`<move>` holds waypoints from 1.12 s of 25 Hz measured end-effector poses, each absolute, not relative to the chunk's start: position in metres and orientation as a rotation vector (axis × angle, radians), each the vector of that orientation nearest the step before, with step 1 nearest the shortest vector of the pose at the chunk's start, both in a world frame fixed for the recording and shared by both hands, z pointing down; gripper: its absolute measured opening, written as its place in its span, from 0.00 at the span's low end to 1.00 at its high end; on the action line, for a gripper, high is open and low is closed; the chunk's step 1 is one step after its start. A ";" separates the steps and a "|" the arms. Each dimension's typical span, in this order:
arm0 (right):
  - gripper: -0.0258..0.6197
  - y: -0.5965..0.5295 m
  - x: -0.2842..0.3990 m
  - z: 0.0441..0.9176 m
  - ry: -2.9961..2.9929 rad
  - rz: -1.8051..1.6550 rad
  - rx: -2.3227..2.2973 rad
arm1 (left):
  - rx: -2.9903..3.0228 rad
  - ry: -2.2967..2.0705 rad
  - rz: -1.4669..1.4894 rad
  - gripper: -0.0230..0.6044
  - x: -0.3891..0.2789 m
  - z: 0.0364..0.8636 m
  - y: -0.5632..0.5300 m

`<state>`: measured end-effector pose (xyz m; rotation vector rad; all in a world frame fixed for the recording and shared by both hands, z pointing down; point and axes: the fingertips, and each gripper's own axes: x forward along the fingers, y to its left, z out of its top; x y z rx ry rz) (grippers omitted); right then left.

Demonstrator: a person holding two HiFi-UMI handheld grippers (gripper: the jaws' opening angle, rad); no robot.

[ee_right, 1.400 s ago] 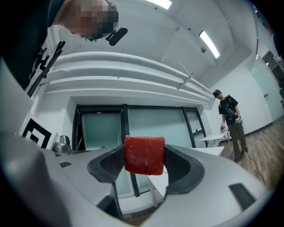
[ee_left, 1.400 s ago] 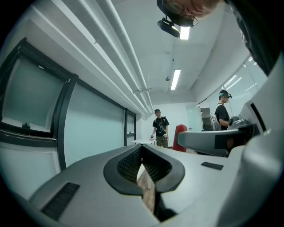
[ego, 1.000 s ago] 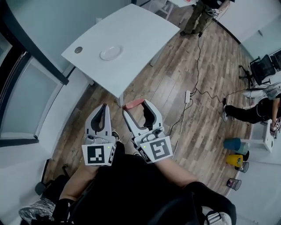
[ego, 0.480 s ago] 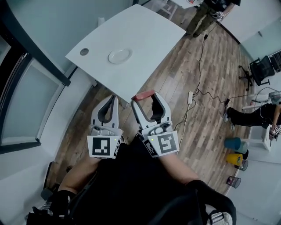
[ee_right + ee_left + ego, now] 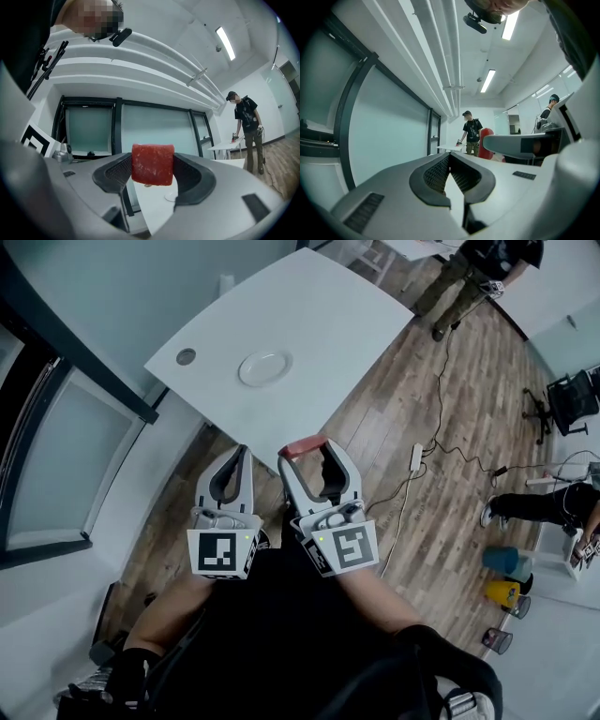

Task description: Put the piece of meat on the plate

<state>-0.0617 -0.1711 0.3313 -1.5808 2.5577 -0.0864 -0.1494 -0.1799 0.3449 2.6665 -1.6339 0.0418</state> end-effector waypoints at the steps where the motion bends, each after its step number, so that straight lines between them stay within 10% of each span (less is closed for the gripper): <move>1: 0.47 -0.179 -0.061 0.331 2.565 -0.085 -1.572 | 2.666 -1.636 0.044 0.04 -0.147 0.344 -0.187; 28: 0.47 -0.355 -0.042 0.376 2.863 -0.222 -1.150 | 2.342 -1.896 0.232 0.04 -0.114 0.388 -0.341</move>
